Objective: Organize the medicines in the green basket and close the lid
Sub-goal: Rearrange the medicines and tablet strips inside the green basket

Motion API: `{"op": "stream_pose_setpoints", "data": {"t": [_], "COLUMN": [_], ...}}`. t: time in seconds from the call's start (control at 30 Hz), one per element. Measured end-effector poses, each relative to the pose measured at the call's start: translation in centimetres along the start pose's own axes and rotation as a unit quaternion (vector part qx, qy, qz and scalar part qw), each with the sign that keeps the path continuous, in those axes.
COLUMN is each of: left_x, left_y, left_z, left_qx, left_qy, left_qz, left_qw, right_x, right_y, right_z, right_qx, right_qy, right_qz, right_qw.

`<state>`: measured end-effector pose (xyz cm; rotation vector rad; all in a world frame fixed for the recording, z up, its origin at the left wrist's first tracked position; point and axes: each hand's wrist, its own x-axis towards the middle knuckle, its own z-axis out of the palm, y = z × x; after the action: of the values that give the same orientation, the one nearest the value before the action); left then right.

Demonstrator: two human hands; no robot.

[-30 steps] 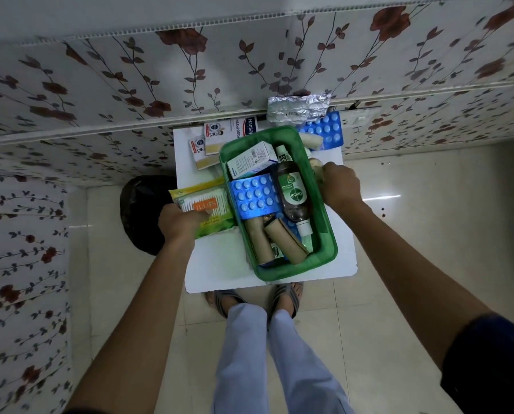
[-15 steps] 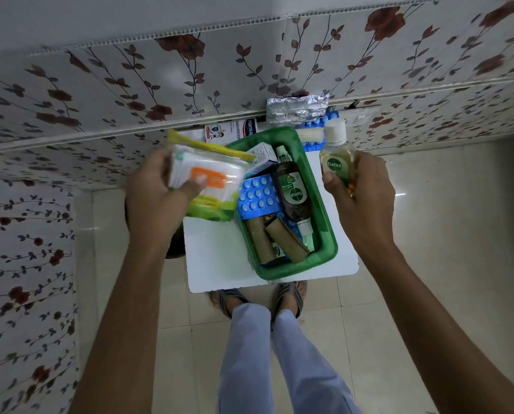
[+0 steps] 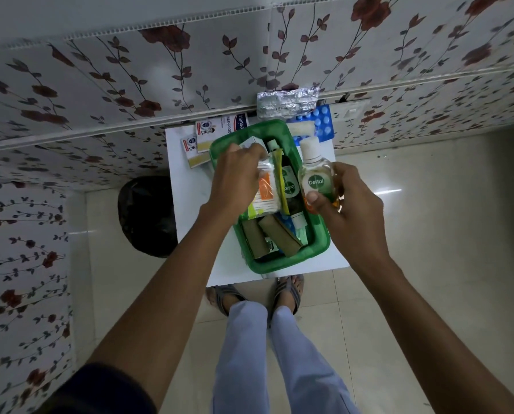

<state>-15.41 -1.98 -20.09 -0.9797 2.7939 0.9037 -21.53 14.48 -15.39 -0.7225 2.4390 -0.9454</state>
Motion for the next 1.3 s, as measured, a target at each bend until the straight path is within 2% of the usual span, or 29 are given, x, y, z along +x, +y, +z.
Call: {"op": "stream_pose_setpoints", "data": {"t": [0.1,0.23,0.37,0.5,0.6,0.73,0.8,0.87,0.93,1.0,1.03,1.07,1.17,1.23,1.3], "left_x": [0.1,0.1,0.1,-1.2,-2.3,-2.0,-1.7,-1.7,-1.6,-1.5,-1.4,-1.4,-1.2,-0.9,0.0], "left_y": [-0.5,-0.6,-0.4,-1.1,-1.1,-1.5,-1.7,-1.9,-2.6,-3.6,-3.9,-4.3,-4.8,-5.2,-6.0], "left_z": [0.8,1.6,0.4,-0.4,0.6,0.7,0.0,-1.3,-2.6,-3.0,-2.9,-2.5,-1.5,-1.2,-0.9], "left_qx": [0.006,0.045,0.129,0.241,0.298,0.265,0.185,0.063,0.001,-0.02,-0.026,-0.033,-0.087,-0.135,-0.164], "left_qy": [0.018,-0.001,-0.072,-0.159,-0.144,-0.136,-0.113,-0.03,0.077,0.128,0.132,0.131,0.161,0.195,0.208], "left_qz": [0.009,0.004,0.032,0.059,0.064,0.056,0.066,0.052,0.026,0.008,0.006,0.004,-0.032,-0.089,-0.148], "left_qw": [1.0,0.999,0.988,0.956,0.941,0.953,0.974,0.996,0.997,0.991,0.991,0.991,0.983,0.967,0.953], "right_x": [-0.3,-0.4,0.0,0.2,0.5,0.7,0.8,1.1,1.4,1.6,1.6,1.8,3.9,6.8,10.6], "right_y": [-0.1,-0.4,-0.8,-1.0,-1.1,-0.8,-0.8,-0.7,-0.6,-0.6,-0.7,-0.8,-1.4,-0.6,0.7], "right_z": [0.0,0.2,-0.1,-0.4,-0.3,0.1,0.2,0.3,0.8,1.8,2.3,2.6,1.6,0.9,0.7], "right_qx": [0.005,-0.01,-0.052,-0.093,-0.109,-0.167,-0.201,-0.235,-0.277,-0.323,-0.344,-0.336,-0.172,-0.137,-0.147], "right_qy": [-0.006,-0.029,-0.081,-0.103,-0.112,-0.179,-0.215,-0.256,-0.301,-0.325,-0.315,-0.282,-0.109,-0.013,0.021], "right_qz": [0.004,0.002,-0.007,-0.016,-0.016,-0.014,-0.038,-0.072,-0.098,-0.131,-0.154,-0.171,-0.154,-0.128,-0.087], "right_qw": [1.0,1.0,0.995,0.99,0.988,0.969,0.955,0.935,0.907,0.879,0.871,0.882,0.967,0.982,0.985]}}
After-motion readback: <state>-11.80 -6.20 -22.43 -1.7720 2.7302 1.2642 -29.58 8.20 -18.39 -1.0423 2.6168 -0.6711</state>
